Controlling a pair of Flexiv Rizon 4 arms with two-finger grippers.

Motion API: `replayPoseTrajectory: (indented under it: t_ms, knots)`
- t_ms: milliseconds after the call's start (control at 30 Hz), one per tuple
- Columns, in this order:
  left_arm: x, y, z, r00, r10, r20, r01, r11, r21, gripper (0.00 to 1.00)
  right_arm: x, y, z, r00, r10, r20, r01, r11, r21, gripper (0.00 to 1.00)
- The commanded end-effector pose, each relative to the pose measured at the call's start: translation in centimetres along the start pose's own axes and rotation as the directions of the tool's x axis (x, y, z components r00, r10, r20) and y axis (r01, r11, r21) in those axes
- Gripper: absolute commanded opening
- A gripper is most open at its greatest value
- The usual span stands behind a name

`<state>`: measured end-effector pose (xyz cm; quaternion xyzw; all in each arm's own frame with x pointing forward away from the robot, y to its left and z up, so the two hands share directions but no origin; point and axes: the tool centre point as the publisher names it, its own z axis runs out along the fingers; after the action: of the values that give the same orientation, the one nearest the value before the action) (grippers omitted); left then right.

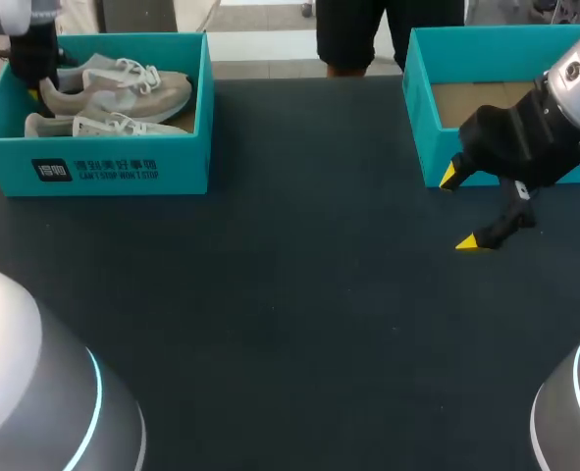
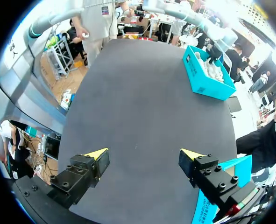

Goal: Take the shoe out of the shoebox, open the shoe tongue, remove and reinsert the insole, then place the shoe into the shoebox

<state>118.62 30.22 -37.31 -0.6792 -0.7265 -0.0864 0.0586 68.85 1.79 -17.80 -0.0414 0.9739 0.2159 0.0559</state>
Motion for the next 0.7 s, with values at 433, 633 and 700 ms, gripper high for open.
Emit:
replayPoseTrajectory:
  t_ms: [433, 633, 700]
  knots:
    - [0.0, -0.3, -3.6, 0.995, 0.047, 0.084, -0.047, 0.999, 0.002, 0.45, -0.2, 0.1, 0.2, 1.000, 0.001, -0.004, -0.001, 1.000, 0.002, 1.00]
    - [-0.2, -1.3, -6.8, 0.987, 0.067, 0.145, -0.065, 0.998, -0.020, 0.46, -0.2, 0.1, 0.2, 1.000, 0.001, -0.004, -0.001, 1.000, 0.002, 1.00]
    - [-0.1, -1.9, -8.0, 0.982, 0.077, 0.169, -0.073, 0.997, -0.031, 0.49, -0.2, 0.1, 0.2, 1.000, 0.001, -0.004, -0.001, 1.000, 0.002, 1.00]
